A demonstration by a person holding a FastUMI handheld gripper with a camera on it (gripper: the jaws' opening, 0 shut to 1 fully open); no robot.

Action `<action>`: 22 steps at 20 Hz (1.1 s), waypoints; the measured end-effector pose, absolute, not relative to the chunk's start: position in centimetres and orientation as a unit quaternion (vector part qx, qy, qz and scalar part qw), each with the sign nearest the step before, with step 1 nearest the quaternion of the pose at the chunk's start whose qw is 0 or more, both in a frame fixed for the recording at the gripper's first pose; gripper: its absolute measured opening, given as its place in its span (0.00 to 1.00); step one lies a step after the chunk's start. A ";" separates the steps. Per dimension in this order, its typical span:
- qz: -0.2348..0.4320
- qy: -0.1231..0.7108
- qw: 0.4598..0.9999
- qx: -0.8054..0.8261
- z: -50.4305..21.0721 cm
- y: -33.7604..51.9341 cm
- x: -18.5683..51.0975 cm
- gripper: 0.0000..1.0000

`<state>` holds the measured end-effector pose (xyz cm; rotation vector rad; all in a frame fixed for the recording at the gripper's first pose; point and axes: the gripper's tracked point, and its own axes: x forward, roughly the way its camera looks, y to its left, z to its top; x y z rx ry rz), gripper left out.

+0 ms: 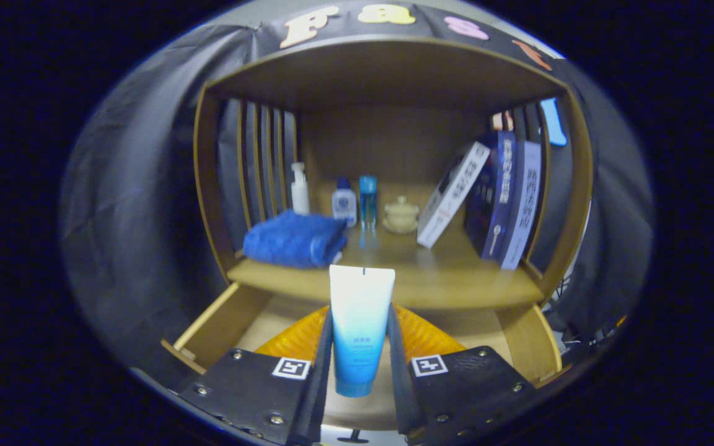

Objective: Pull open the drawer, take out the items inside it, and place them on the countertop above the cabinet.

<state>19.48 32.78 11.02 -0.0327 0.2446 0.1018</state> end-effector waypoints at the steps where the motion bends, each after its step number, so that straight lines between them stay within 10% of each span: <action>1: 0.046 0.098 0.994 -0.012 12.2 32.8 19.7 0.45; 22: -0.049 0.164 0.985 -0.009 3.0 28.7 35.2 0.46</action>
